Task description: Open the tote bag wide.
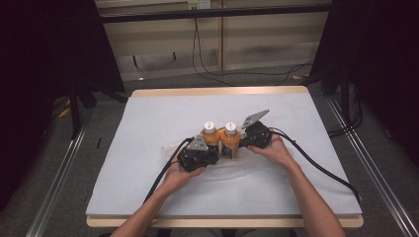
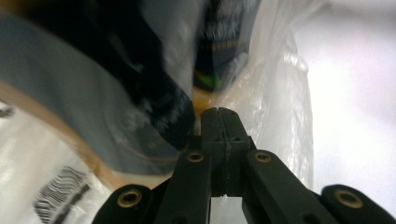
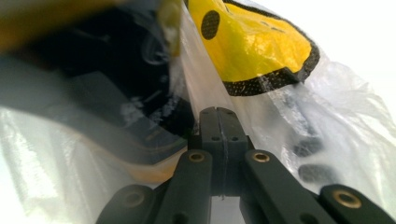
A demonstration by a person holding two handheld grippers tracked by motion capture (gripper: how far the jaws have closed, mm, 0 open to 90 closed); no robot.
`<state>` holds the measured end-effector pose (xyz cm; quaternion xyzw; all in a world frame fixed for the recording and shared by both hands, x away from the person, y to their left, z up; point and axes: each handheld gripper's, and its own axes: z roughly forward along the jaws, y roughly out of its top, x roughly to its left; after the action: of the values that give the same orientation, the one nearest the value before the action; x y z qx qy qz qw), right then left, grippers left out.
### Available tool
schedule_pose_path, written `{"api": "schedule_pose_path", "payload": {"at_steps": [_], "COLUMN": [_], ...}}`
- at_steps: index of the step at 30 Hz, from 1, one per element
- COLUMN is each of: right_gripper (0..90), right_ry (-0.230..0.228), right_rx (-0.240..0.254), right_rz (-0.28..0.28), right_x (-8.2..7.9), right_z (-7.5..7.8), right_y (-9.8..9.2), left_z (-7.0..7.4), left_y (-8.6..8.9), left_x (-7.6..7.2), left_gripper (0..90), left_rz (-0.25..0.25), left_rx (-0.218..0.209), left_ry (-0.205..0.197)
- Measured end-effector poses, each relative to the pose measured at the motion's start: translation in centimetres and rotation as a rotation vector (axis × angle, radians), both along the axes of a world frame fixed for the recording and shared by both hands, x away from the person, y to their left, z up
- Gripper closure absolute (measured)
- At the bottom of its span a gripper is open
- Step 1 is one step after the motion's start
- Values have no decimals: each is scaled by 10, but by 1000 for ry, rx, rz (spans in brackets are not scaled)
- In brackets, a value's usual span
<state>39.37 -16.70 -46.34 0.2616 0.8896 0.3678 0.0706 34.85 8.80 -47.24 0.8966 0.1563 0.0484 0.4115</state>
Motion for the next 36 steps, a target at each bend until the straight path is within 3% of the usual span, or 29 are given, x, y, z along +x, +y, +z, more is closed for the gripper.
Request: {"api": "schedule_pose_path", "payload": {"at_steps": [2, 5, 7, 8, 9, 10, 13, 17, 21, 22, 27, 29, 30, 34, 36], "right_gripper": [900, 900, 900, 900, 900, 900, 900, 900, 900, 900, 900, 900, 900, 900, 900], "right_ry": [8, 15, 18, 18, 23, 25, 28, 25, 33, 25, 8, -2, -13, -6, -8], "right_rx": [5, 9, 6, 3, -1, -7, -12, -4, 5, 11, -6, -20, -20, 2, 19], "right_rz": [-3, -12, -17, -17, -21, -21, -30, -49, -70, -70, -102, -116, -116, -147, -154], "right_x": [2, 6, 6, 8, 8, 9, 11, 17, 20, 22, 26, 28, 30, 33, 36], "right_z": [-5, -10, -12, -13, -15, -16, -17, -18, -19, -19, -19, -18, -19, -20, -22], "right_y": [1, 3, 3, 4, 5, 6, 7, 7, 8, 9, 14, 15, 15, 15, 15], "left_z": [-3, -4, -8, -9, -11, -9, -11, -9, -9, -8, -10, -10, -8, -9, -8], "left_y": [-3, -2, -2, -1, 1, 2, 3, 3, 2, 2, 2, 2, 2, 1, 1], "left_x": [-2, -6, -8, -10, -10, -9, -9, -17, -23, -24, -28, -32, -34, -38, -39], "left_gripper": [900, 900, 900, 900, 900, 900, 900, 900, 900, 900, 900, 900, 900, 900, 900], "left_rz": [-9, -16, -26, -34, -30, -31, -31, -84, -102, -104, -129, -144, -148, -166, -169], "left_rx": [-14, 34, 34, 67, 39, 51, 31, 53, 49, 70, 34, 31, 54, 39, 61], "left_ry": [-3, -5, -11, -8, 7, 21, 36, 48, 43, 45, 66, 57, 57, 51, 55]}}
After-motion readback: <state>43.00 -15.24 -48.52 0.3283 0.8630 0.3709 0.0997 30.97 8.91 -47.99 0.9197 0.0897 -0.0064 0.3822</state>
